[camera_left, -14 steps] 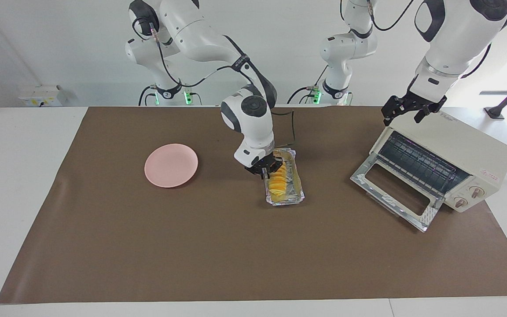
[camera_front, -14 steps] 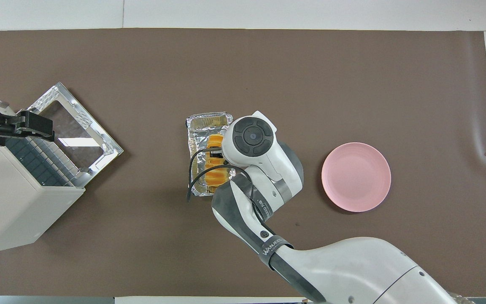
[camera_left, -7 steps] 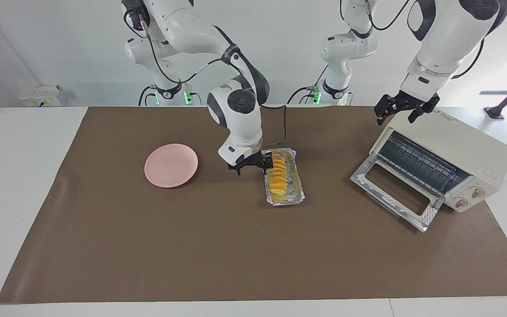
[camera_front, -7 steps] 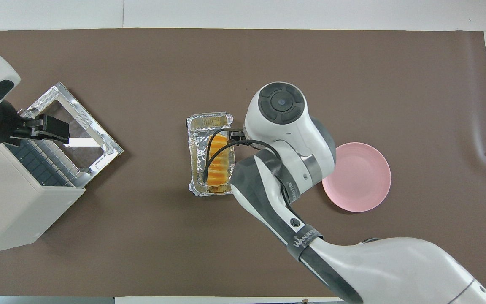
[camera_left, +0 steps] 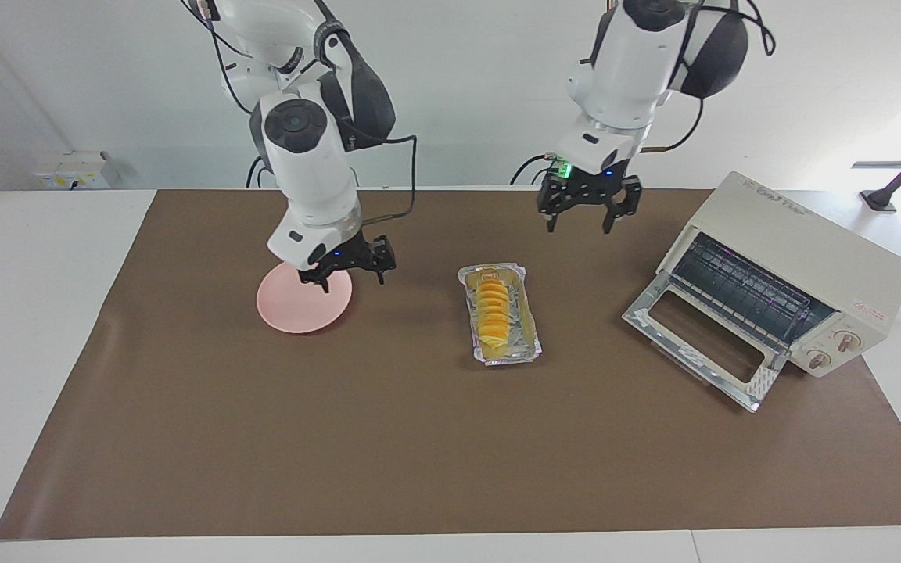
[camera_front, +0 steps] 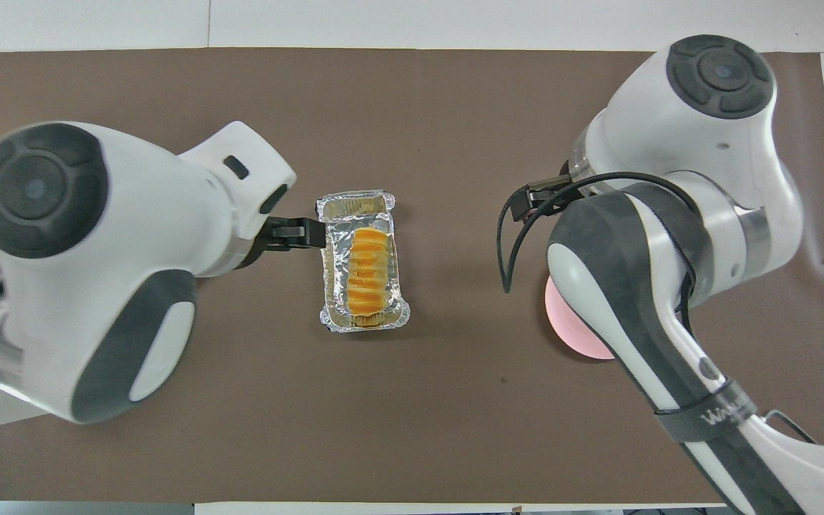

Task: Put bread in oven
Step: 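Carry the tray toward the oven with the left gripper while the right gripper returns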

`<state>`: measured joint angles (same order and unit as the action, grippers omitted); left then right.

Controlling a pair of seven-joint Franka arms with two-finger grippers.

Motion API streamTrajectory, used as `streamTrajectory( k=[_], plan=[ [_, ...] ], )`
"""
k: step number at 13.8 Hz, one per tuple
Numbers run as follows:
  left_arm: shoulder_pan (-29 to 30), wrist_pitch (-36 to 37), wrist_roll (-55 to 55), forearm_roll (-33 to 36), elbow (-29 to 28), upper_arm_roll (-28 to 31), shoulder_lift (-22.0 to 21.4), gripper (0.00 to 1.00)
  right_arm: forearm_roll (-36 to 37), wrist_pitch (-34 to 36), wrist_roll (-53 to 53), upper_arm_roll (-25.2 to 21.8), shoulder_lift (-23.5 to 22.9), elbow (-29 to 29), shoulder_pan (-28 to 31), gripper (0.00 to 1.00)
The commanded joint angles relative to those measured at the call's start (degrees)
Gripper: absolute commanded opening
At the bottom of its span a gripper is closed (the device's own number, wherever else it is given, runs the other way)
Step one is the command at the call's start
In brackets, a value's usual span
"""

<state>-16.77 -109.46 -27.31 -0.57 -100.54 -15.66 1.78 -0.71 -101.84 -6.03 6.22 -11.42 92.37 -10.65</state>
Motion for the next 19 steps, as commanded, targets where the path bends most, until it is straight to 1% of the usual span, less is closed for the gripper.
streamTrajectory(
  k=[1, 3, 4, 5, 6, 7, 8, 9, 11, 12, 14, 15, 16, 18, 19],
  plan=[
    [-6.4, -7.2, -7.8, -0.1, 3.4, 1.2, 11.5, 1.0, 1.1, 3.1, 8.3, 0.8, 4.6, 1.4, 5.0, 1.0],
    [-7.9, -12.6, -10.2, 0.0, 2.6, 1.2, 15.5, 1.0, 1.1, 5.8, 12.1, 0.8, 7.8, 1.8, 7.7, 1.0],
    [-8.4, -13.7, -12.0, 0.0, 2.3, 1.2, 16.5, 1.0, 1.1, 7.1, 13.9, 0.8, 9.4, 1.9, 9.1, 1.0],
    [-9.3, -13.9, -13.5, 0.0, 2.4, 1.2, 17.8, 0.85, 1.1, 8.6, 15.0, 0.8, 10.5, 1.9, 10.1, 1.0],
    [-10.7, -14.4, -14.2, 0.6, 2.4, 1.4, 20.2, 0.74, 1.1, 9.8, 15.3, 0.8, 11.1, 1.9, 10.9, 1.0],
    [-11.5, -15.7, -15.0, 2.5, 2.5, 1.5, 21.8, 0.63, 1.1, 10.7, 15.3, 0.9, 11.7, 2.1, 11.4, 1.0],
    [-11.4, -16.4, -15.4, 3.1, 0.8, 1.5, 22.2, 0.48, 1.1, 12.5, 14.8, 0.8, 12.8, 2.9, 11.6, 1.0],
    [-11.7, -16.7, -15.5, 3.2, -0.2, 1.5, 22.3, 0.46, 1.1, 12.5, 14.9, 0.9, 13.7, 3.9, 12.5, 1.0],
    [-11.9, -16.7, -15.5, 3.2, -0.4, 1.5, 22.4, 0.45, 1.1, 12.4, 14.5, 1.0, 14.9, 6.5, 13.0, 1.0],
    [-11.9, -16.7, -15.6, 3.2, -1.0, 1.5, 22.4, 0.44, 1.1, 12.3, 13.9, 1.0, 15.0, 6.6, 13.0, 1.0],
    [-12.0, -16.4, -15.7, 3.3, -1.7, 1.5, 22.3, 0.3, 1.1, 12.5, 13.8, 1.0, 15.1, 6.2, 13.8, 1.0],
    [-12.1, -16.4, -16.1, 3.3, -2.2, 1.5, 22.3, 0.18, 1.0, 12.4, 13.9, 1.1, 15.1, 5.5, 14.8, 1.0],
    [-12.0, -16.4, -17.5, 3.3, -2.3, 1.5, 22.2, 0.1, 0.8, 12.7, 14.0, 1.1, 14.9, 4.8, 15.7, 1.0],
    [-11.8, -15.8, -19.0, 3.3, -2.3, 1.7, 22.2, 0.0, 0.2, 14.6, 14.1, 1.2, 14.1, 2.1, 16.7, 1.0],
    [-11.9, -15.6, -20.4, 3.3, -2.1, 2.2, 22.2, 0.0, 0.2, 16.3, 14.0, 1.3, 13.4, 0.2, 17.1, 1.0]
  ],
)
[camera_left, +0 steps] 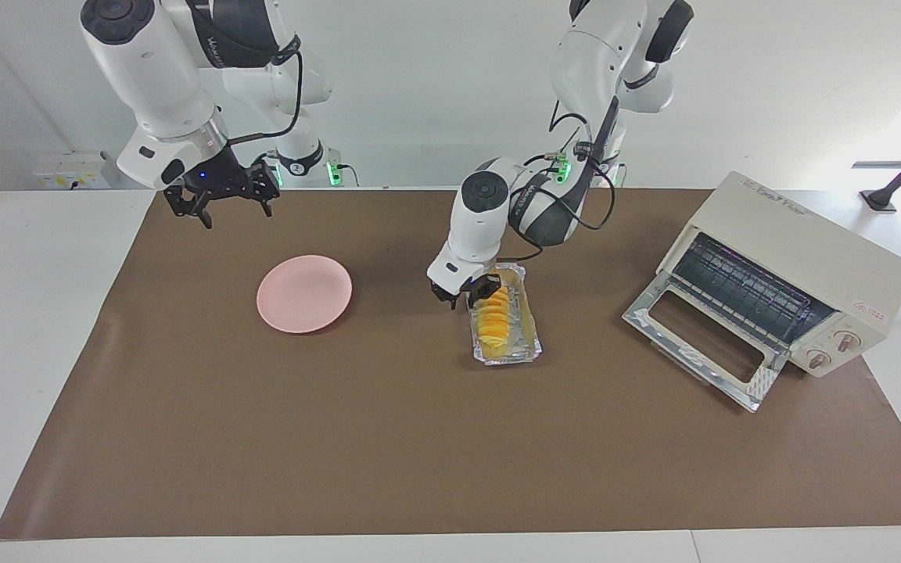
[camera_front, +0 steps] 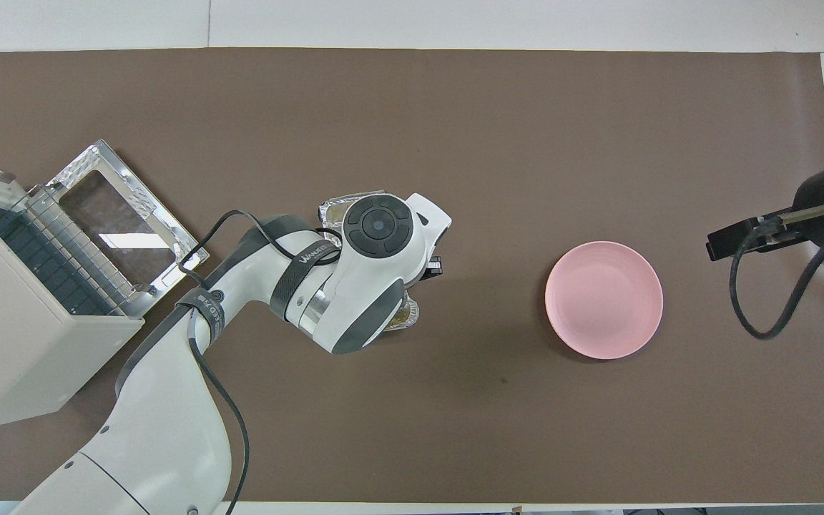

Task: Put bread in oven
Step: 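Carry the tray toward the oven with the left gripper while the right gripper returns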

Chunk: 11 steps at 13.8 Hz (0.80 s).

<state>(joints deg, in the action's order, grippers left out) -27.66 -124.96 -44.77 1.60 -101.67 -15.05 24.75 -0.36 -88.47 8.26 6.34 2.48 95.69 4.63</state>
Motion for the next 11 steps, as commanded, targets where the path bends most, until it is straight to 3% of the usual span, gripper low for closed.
streamTrajectory(
  k=[1, 5, 7, 11],
  plan=[
    [-1.0, 0.5, -4.8, 1.2, -0.5, 2.3, -0.8, 0.0, -0.3, 4.0, -0.3, 1.2, -0.9, -4.5, 1.8, 1.0],
    [0.0, 7.2, -7.6, 0.8, 8.5, 6.7, -0.4, 0.0, -1.4, 4.2, -0.3, 1.3, -1.0, -4.9, 2.8, 1.0],
    [1.0, 9.9, -7.4, 0.8, 9.8, 10.3, -3.2, 0.0, -1.5, 4.2, -0.4, 1.2, -0.7, -4.5, 2.6, 1.0],
    [4.4, 14.4, -6.0, 1.5, 14.2, 17.2, -4.2, 0.0, -1.3, 3.7, -0.5, 1.2, -0.4, -3.9, 2.2, 1.0]
  ],
)
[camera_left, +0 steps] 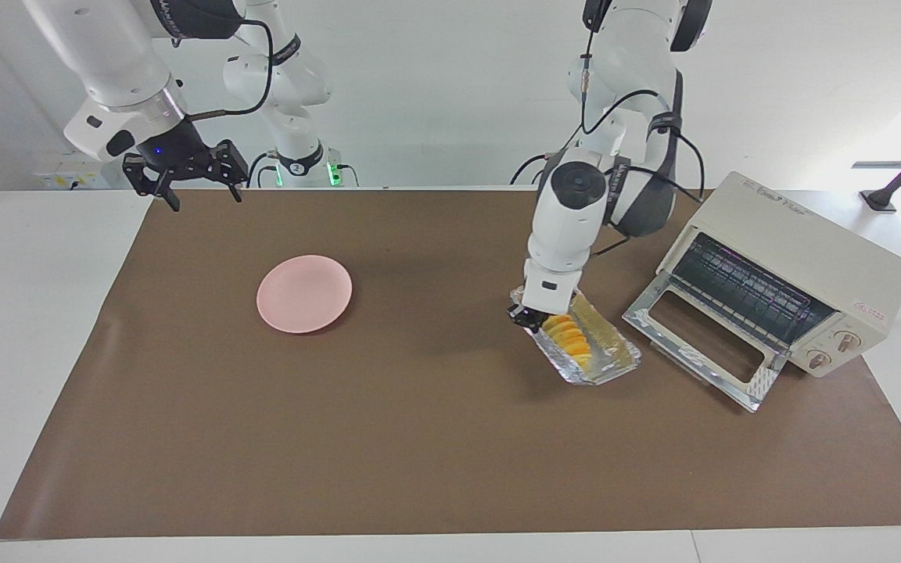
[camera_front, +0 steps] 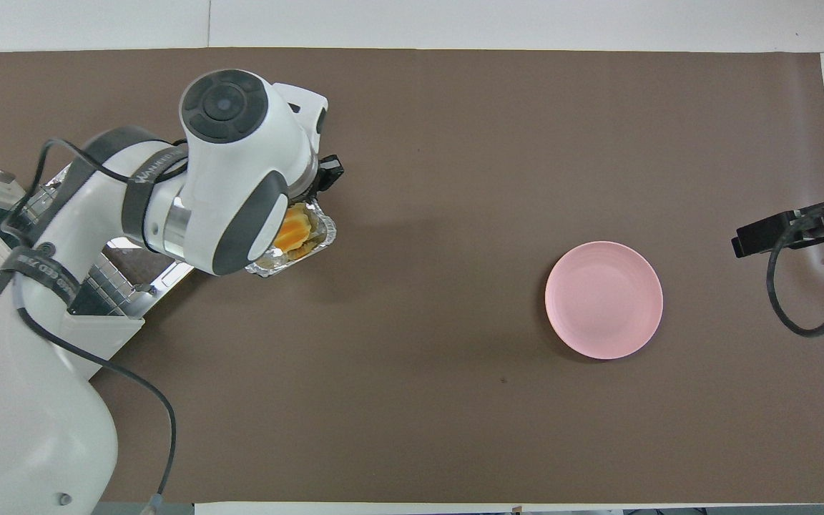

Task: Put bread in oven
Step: 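Slide the tray into the oven opening with the left gripper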

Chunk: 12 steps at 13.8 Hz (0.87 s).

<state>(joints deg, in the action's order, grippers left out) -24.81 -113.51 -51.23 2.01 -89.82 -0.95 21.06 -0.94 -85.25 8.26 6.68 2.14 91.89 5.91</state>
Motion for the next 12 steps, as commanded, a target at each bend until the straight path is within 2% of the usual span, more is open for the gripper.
streamTrajectory(
  k=[1, 4, 5, 8, 10, 12],
  plan=[
    [3.3, 3.4, 2.3, 1.1, 2.4, 3.8, -0.5, 0.0, -0.7, -0.1, -0.4, 0.9, 0.0, 0.1, 1.5, 1.0],
    [11.8, 7.9, 14.4, 1.1, 1.7, 4.0, -0.9, 0.0, -0.7, 1.0, -0.2, 0.7, 0.1, 0.7, 1.7, 1.0],
    [14.3, 7.9, 15.3, 1.1, 0.5, 4.0, -1.7, 0.0, -0.7, 1.1, -0.2, 0.7, 0.2, 0.7, 1.5, 1.0],
    [17.9, 10.0, 15.5, 1.2, -2.8, 4.1, -3.4, 0.0, -0.7, 1.1, -0.2, 0.7, 0.2, 0.7, 1.1, 1.0],
    [18.4, 12.9, 15.4, 2.4, -3.5, 4.1, -4.0, 0.0, -0.7, 1.1, -0.2, 0.7, 0.2, 0.7, 1.2, 1.0],
    [19.6, 12.7, 14.9, 2.5, -6.2, 4.1, -5.2, 0.0, -0.7, 1.1, -0.2, 0.7, 0.2, 0.7, 1.2, 1.0]
  ],
)
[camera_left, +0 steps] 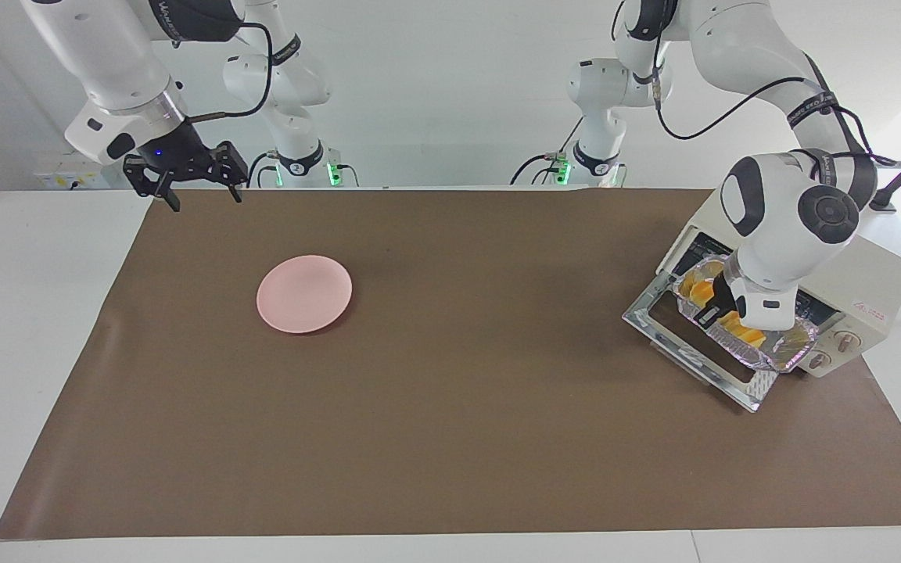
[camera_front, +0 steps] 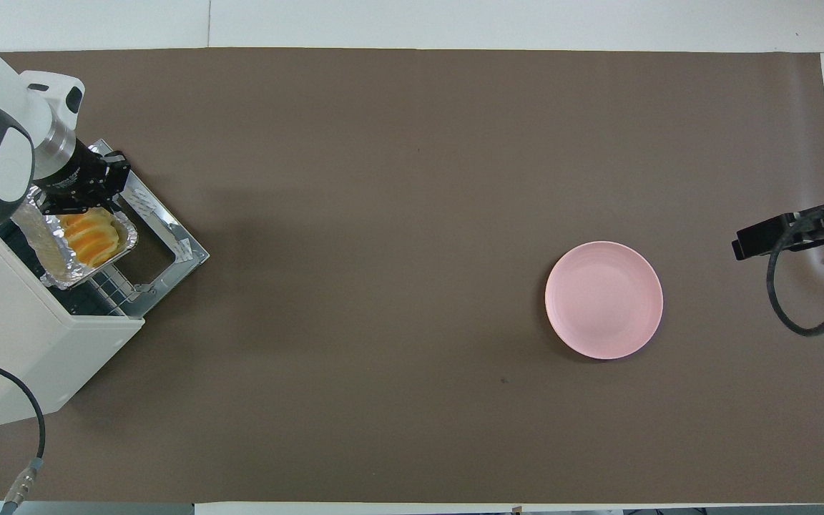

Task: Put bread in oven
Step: 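Slide the tray into the oven opening with the left gripper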

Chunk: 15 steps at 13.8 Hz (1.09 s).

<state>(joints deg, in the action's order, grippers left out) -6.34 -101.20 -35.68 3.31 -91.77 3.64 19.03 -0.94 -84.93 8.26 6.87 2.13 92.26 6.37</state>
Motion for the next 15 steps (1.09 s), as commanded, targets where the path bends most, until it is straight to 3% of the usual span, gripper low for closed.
streamTrajectory(
  k=[1, 5, 15],
  plan=[
    [1.6, 0.2, -0.7, 1.2, -5.6, -0.5, -3.9, 0.0, -0.7, 0.7, -0.2, 0.5, 0.2, 0.3, 0.7, 1.0],
    [4.9, 0.9, -0.8, 1.2, -6.6, -0.5, -4.8, 0.0, -0.7, 0.7, -0.2, 0.5, 0.2, 0.3, 0.7, 1.0],
    [6.5, -1.0, -5.5, 1.4, -9.0, -0.5, -5.6, 0.0, -0.7, 0.7, -0.2, 0.5, 0.2, 0.3, 0.7, 1.0]
  ],
)
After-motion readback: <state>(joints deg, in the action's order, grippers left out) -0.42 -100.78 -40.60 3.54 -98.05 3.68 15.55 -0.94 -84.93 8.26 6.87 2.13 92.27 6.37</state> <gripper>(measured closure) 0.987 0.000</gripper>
